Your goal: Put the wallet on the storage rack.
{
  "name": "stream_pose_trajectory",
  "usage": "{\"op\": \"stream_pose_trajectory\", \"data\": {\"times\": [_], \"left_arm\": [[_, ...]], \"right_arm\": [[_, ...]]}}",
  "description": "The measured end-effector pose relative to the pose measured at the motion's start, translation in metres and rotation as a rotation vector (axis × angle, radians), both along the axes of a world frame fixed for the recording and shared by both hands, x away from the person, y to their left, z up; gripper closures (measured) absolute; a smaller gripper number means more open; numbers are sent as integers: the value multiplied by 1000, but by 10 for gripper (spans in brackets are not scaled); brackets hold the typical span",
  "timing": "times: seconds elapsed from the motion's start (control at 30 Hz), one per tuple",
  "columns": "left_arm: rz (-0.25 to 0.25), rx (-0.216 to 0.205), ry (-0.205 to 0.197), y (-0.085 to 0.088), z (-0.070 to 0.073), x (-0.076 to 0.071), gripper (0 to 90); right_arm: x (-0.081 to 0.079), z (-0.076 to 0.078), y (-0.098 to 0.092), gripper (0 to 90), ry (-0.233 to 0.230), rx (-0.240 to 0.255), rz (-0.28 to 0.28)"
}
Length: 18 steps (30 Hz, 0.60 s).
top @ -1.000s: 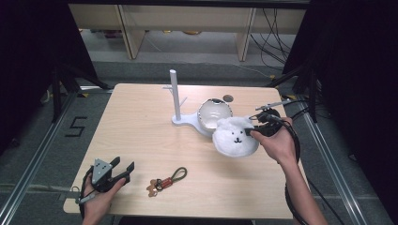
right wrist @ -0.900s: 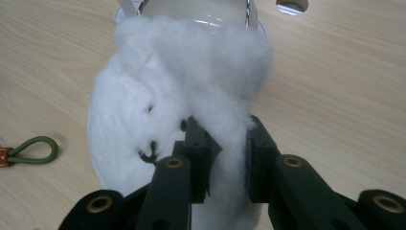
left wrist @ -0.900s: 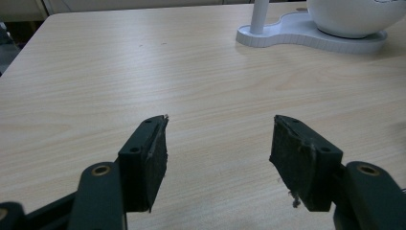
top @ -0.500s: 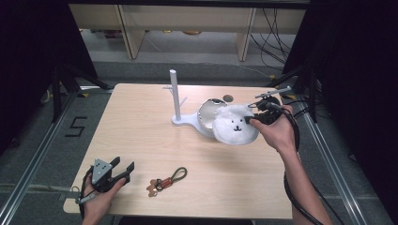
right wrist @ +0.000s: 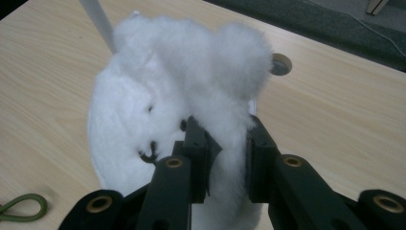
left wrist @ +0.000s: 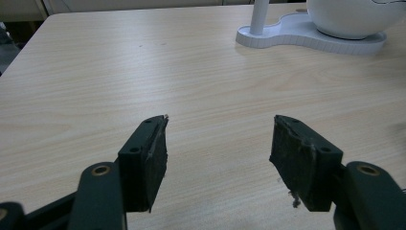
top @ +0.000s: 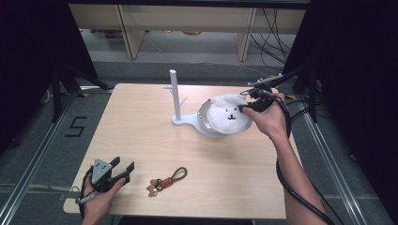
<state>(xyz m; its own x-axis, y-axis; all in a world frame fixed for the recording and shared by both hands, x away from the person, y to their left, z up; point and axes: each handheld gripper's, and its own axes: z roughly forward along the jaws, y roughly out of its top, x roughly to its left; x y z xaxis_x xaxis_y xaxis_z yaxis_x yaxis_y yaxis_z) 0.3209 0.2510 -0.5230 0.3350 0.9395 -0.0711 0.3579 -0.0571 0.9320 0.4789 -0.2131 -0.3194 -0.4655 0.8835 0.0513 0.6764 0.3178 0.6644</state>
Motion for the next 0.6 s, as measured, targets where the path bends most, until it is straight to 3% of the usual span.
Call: {"op": "stream_pose_trajectory", "data": {"times": [0.27,0.6], "left_arm": [[0,-3,1,0,0,0,367],[-7,-9,-7,1,-1,1,367]], "right_arm": [[16,4,11,760,-35,-14,17],[34,-7,24,757,-54,-67,28]]}}
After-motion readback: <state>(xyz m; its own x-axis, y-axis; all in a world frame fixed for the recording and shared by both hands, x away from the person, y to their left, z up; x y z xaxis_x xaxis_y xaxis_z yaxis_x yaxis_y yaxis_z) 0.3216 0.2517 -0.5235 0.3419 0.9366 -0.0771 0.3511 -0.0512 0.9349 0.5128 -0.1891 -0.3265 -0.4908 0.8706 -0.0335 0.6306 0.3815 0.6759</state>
